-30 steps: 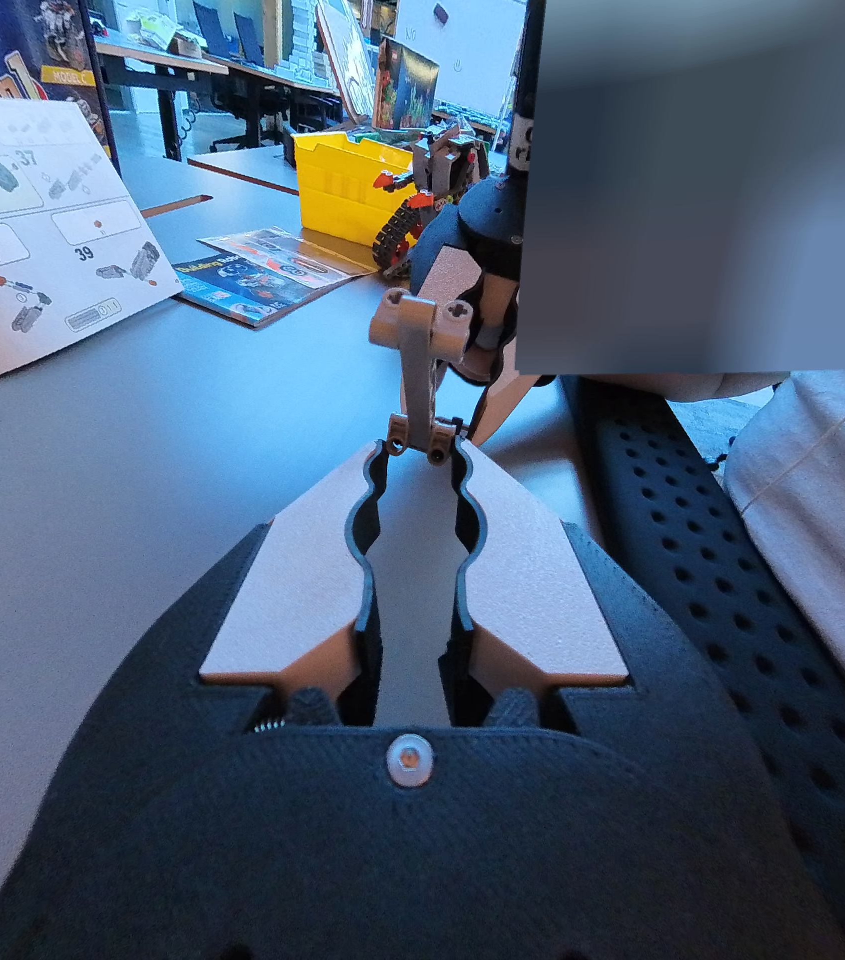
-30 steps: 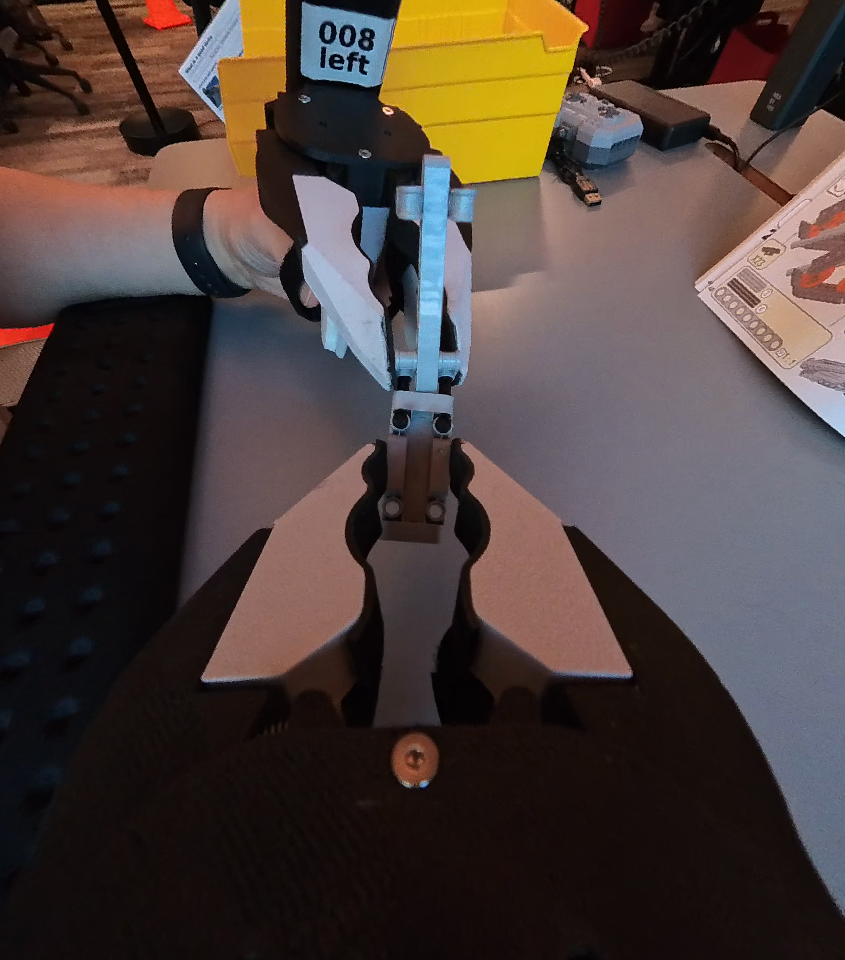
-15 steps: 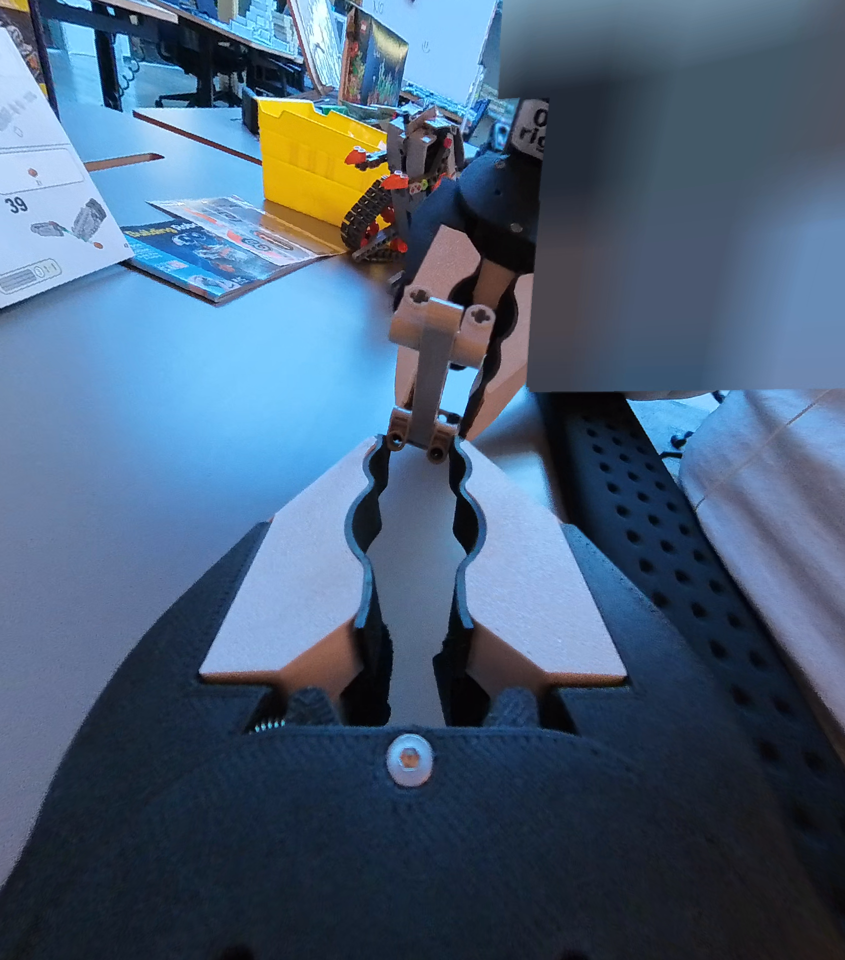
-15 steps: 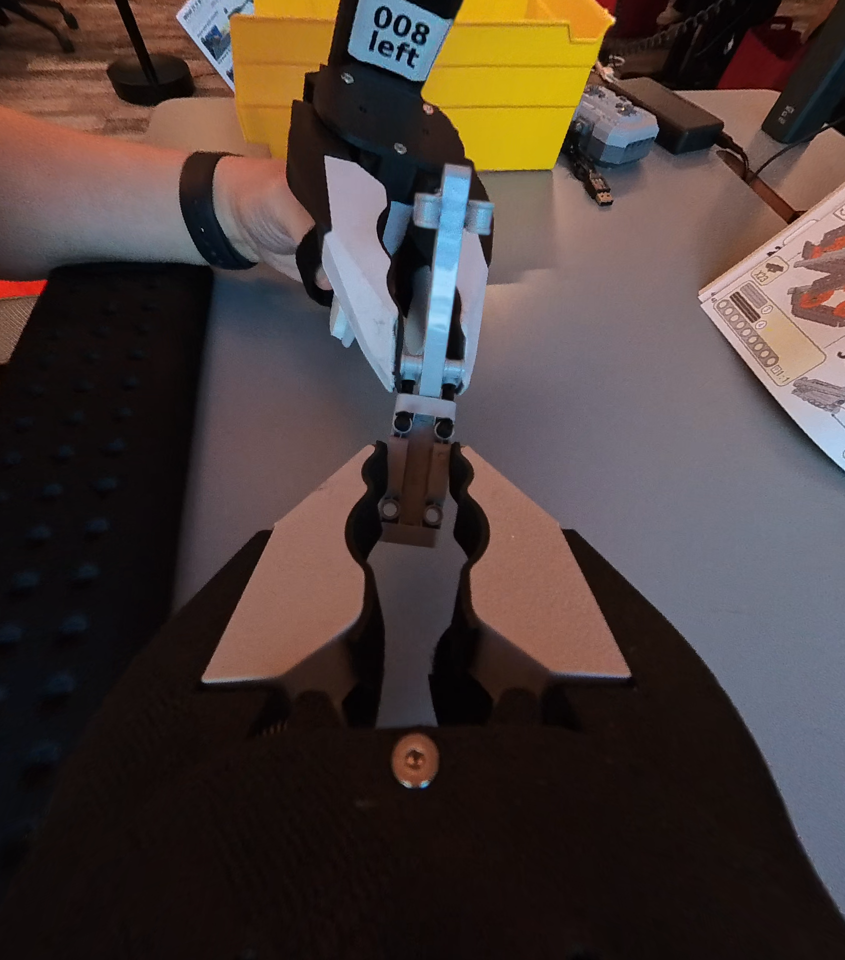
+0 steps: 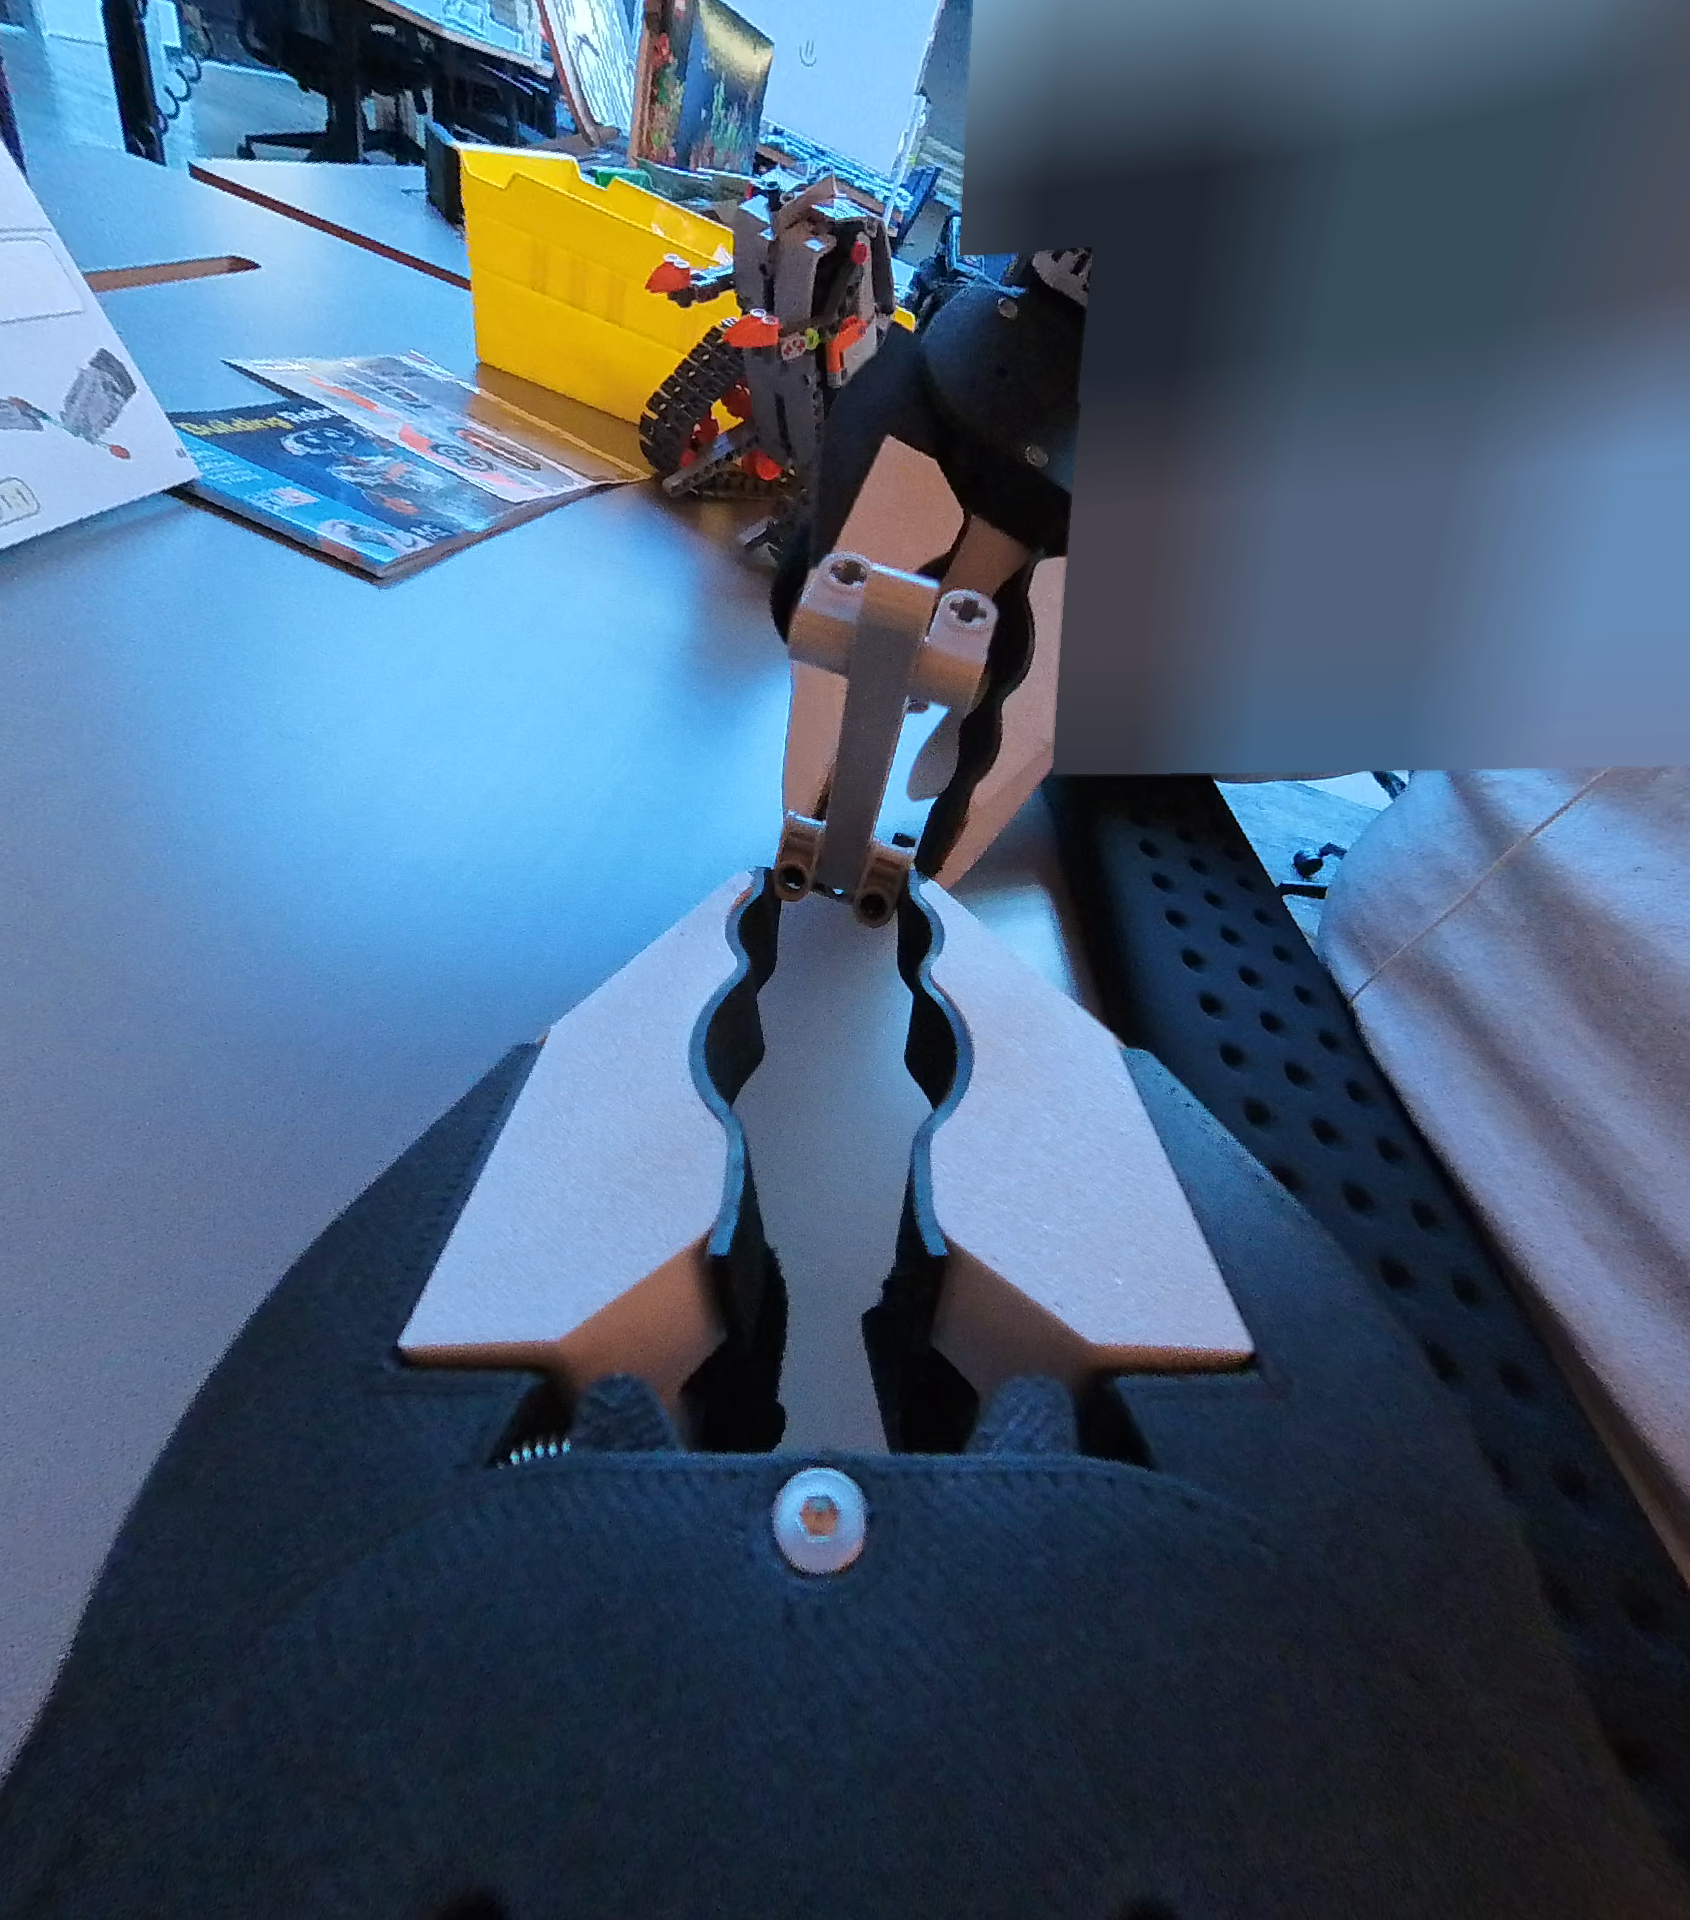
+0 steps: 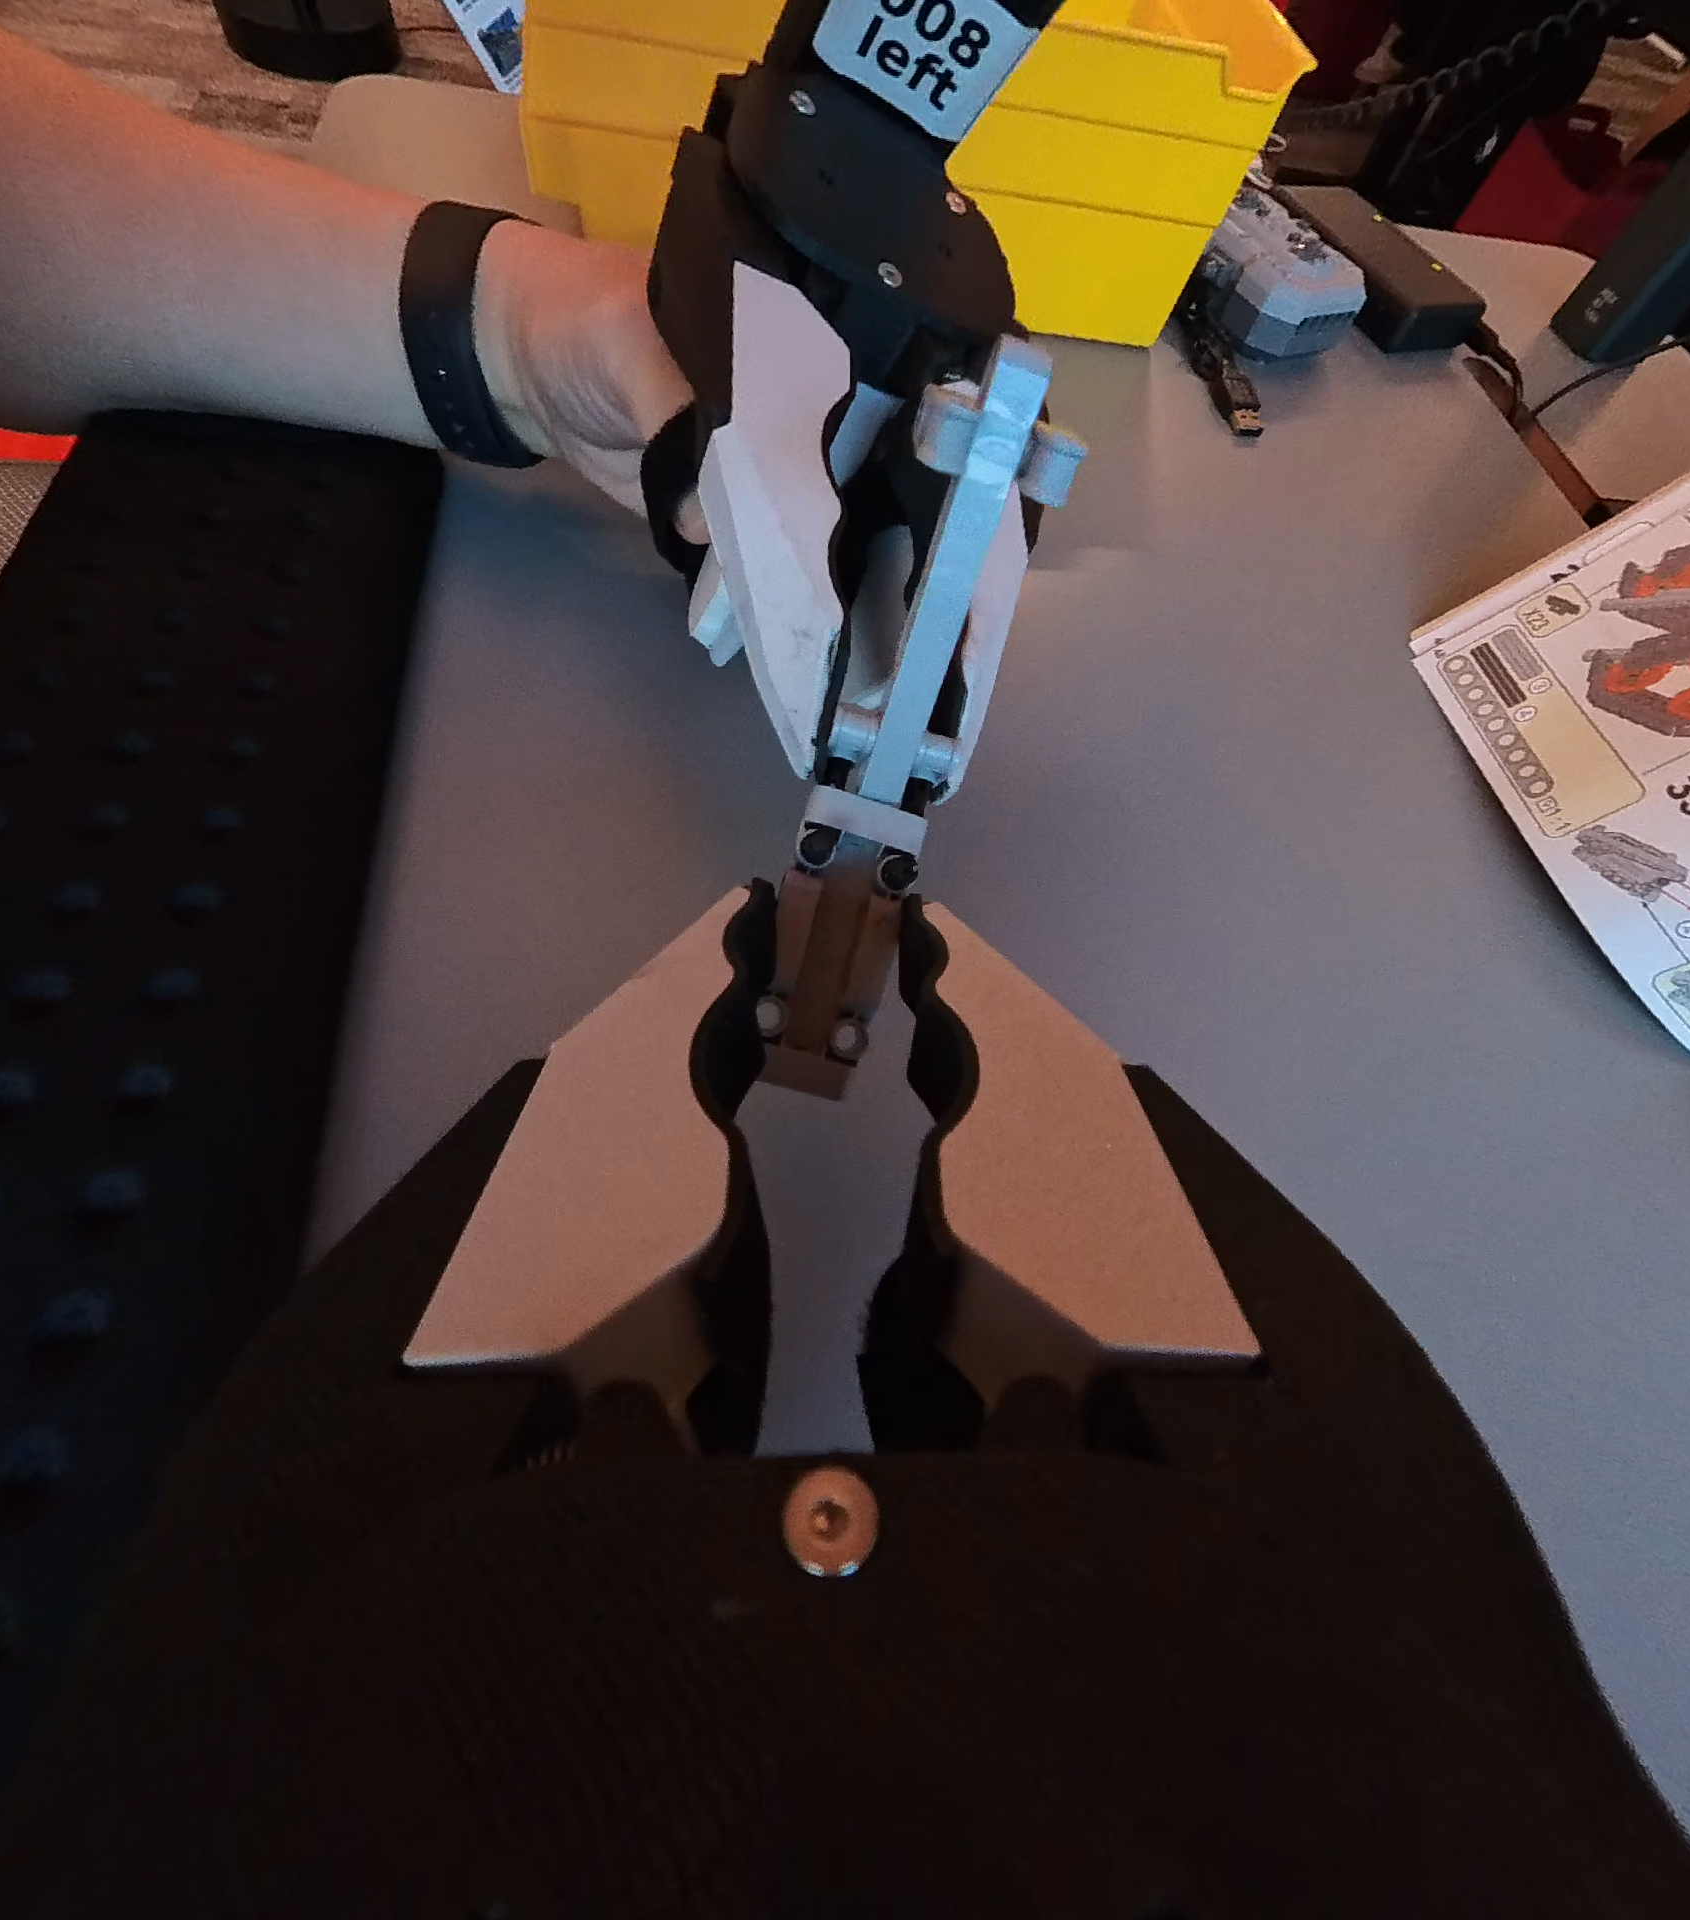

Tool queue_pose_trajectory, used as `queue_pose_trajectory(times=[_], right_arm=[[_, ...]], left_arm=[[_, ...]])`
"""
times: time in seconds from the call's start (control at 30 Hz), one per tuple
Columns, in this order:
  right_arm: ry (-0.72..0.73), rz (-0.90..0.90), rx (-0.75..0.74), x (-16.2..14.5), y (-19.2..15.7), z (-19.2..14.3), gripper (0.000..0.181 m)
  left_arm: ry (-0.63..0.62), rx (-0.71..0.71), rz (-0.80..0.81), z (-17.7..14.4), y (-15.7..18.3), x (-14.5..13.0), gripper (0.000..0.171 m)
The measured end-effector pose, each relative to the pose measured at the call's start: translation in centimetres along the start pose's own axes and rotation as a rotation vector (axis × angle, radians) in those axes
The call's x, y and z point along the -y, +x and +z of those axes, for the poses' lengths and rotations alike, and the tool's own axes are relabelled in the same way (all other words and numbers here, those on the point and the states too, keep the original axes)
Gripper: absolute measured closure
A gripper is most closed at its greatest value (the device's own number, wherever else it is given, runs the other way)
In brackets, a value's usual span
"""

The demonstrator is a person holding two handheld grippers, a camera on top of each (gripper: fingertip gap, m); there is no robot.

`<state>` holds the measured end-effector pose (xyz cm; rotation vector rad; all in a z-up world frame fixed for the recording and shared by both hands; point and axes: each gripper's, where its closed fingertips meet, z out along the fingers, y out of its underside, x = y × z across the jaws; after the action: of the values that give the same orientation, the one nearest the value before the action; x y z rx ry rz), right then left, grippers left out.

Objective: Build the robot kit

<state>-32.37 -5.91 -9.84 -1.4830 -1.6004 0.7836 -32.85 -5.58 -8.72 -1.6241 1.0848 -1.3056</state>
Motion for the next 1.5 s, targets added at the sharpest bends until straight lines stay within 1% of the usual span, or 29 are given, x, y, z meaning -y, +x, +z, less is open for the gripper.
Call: queue_pose_trajectory(times=[0.4, 0.6, 0.77, 0.8, 0.9, 0.97, 1.03, 1.17, 1.33, 1.4, 1.47, 1.5], right_arm=[[0.019, -0.011, 0.016, 0.1, -0.1, -0.1, 0.160], [0.008, -0.034, 0.032, -0.1, -0.2, -0.1, 0.160], [-0.002, -0.054, 0.049, -0.2, -0.6, 0.0, 0.160], [-0.017, -0.064, 0.038, -0.5, -0.4, 0.1, 0.160], [0.008, -0.042, 0.044, -0.1, -0.4, 0.0, 0.159], [-0.005, -0.057, 0.039, -0.3, -0.4, 0.1, 0.159], [0.004, -0.035, 0.040, -0.2, -0.3, 0.1, 0.159], [0.009, 0.007, 0.006, -0.4, 0.4, 0.0, 0.158], [-0.002, 0.050, -0.004, -0.7, 0.7, 0.3, 0.158], [-0.002, 0.072, -0.013, -0.7, 1.0, 0.2, 0.158], [-0.007, 0.091, -0.023, -0.8, 1.2, 0.2, 0.157], [-0.010, 0.102, -0.024, -0.9, 1.2, 0.2, 0.158]], left_arm=[[-0.012, -0.013, -0.010, 0.0, 0.2, -0.2, 0.150], [-0.038, -0.020, -0.009, 0.1, 0.3, -0.6, 0.150], [-0.060, -0.071, -0.012, 0.3, 1.1, -0.9, 0.150], [-0.070, -0.063, -0.009, 0.4, 1.0, -1.0, 0.150], [-0.050, -0.072, -0.019, 0.3, 1.0, -0.7, 0.150], [-0.058, -0.068, -0.018, 0.3, 0.9, -0.8, 0.150], [-0.052, -0.067, -0.027, 0.3, 0.8, -0.7, 0.149], [-0.059, -0.006, 0.029, 0.4, 0.1, -0.7, 0.148], [-0.063, 0.125, 0.100, 0.1, -1.4, -0.5, 0.135], [-0.058, 0.148, 0.123, 0.0, -1.6, -0.4, 0.138], [-0.057, 0.152, 0.157, 0.1, -1.4, -0.4, 0.149], [-0.056, 0.169, 0.179, 0.1, -1.5, -0.3, 0.149]])
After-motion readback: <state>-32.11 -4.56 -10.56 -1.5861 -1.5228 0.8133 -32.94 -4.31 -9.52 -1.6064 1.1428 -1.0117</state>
